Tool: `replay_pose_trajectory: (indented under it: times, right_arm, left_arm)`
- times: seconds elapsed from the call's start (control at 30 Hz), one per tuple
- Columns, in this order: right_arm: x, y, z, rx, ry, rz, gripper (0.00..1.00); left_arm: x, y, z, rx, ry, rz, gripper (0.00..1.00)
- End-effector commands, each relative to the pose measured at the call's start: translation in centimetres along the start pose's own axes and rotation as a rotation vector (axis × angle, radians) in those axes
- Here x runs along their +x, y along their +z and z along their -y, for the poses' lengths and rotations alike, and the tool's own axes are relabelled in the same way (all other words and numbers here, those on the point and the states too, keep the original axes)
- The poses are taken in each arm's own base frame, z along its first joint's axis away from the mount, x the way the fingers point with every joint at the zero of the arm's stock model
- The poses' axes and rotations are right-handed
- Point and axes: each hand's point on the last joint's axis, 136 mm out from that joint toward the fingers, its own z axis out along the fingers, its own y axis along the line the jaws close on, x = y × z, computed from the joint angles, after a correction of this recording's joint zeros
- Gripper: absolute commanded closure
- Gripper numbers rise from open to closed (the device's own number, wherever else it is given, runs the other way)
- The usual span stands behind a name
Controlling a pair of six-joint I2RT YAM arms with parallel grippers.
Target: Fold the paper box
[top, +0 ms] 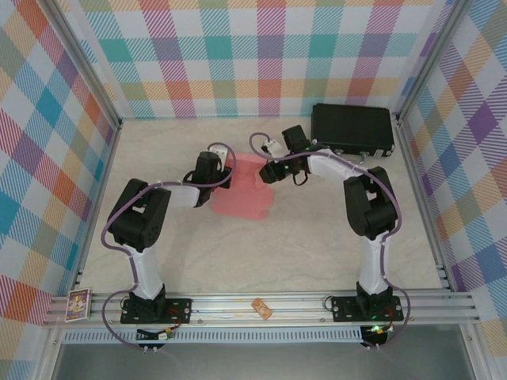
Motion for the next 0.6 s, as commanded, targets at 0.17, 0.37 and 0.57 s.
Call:
replay_pose_trajectory:
  times: [0.17, 0.37, 0.57]
  right_arm:
    - [0.1, 2.5, 0.8, 0.125, 0.060, 0.042, 0.54]
    - [-0.2, 2.9, 1.8, 0.257, 0.072, 0.106, 0.56]
    - [-1.0, 2.9, 2.5, 0.302, 0.100, 0.171, 0.57]
  left_arm:
    - [0.0, -1.4, 0.5, 0.008, -0.037, -0.010, 1.00]
    - [0.3, -2.3, 0.9, 0.027, -0.027, -0.045, 1.00]
    - [0.2, -3.4, 1.2, 0.051, -0.008, -0.068, 1.00]
